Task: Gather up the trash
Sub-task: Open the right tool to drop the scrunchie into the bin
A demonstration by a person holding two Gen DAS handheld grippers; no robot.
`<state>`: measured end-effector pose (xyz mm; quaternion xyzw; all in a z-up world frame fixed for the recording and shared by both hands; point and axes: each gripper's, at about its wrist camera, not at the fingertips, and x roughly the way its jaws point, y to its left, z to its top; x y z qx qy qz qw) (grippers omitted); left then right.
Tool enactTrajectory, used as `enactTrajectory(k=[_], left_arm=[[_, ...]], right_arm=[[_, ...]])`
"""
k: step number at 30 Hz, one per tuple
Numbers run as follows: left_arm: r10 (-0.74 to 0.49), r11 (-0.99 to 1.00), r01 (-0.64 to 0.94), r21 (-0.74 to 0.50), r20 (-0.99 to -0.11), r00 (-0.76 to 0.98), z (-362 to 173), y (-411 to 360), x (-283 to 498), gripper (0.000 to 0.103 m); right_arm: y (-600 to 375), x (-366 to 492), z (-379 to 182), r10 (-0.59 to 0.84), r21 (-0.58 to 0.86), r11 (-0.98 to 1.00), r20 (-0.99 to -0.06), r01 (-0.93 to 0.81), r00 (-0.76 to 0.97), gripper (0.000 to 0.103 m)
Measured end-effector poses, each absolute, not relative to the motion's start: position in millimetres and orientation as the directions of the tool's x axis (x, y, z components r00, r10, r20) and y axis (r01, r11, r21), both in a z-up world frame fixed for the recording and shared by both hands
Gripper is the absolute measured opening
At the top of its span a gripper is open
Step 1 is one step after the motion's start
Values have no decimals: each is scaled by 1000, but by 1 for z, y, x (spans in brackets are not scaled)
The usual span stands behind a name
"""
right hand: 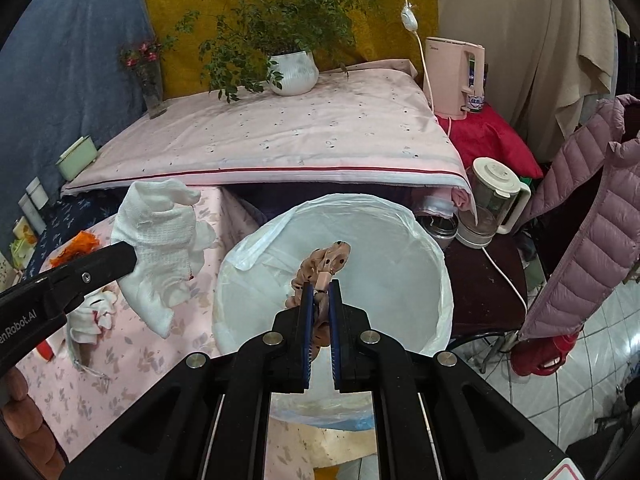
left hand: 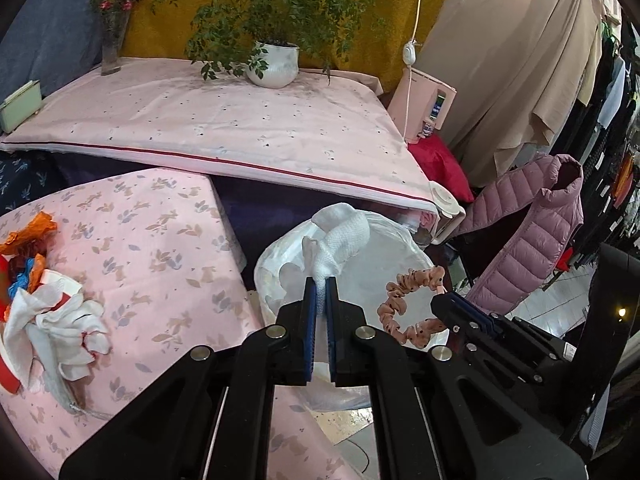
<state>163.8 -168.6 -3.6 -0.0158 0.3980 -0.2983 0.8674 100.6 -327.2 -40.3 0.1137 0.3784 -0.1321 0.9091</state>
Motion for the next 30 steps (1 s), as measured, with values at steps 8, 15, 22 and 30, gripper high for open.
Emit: enactTrajectory(k=[8, 15, 22, 30], left_arm=[[-553, 797, 540, -271, -687, 472, -19, -203, 173, 8], [-522, 825, 499, -265, -694, 496, -26, -198, 181, 32], [-478, 865, 424, -270, -703, 526, -29, -168, 184, 33], [-392, 916, 321, -242, -717, 576, -30, -117, 184, 33]], right_arm=[[-345, 114, -54, -169, 115, 926, -727, 360, 665, 10], [-348, 113, -54, -191, 111, 918, -717, 381, 671, 29], [-336, 109, -45, -181, 117, 924, -705, 365, 685, 36], [-297, 104, -34, -145, 115, 944, -694, 308, 705, 40]])
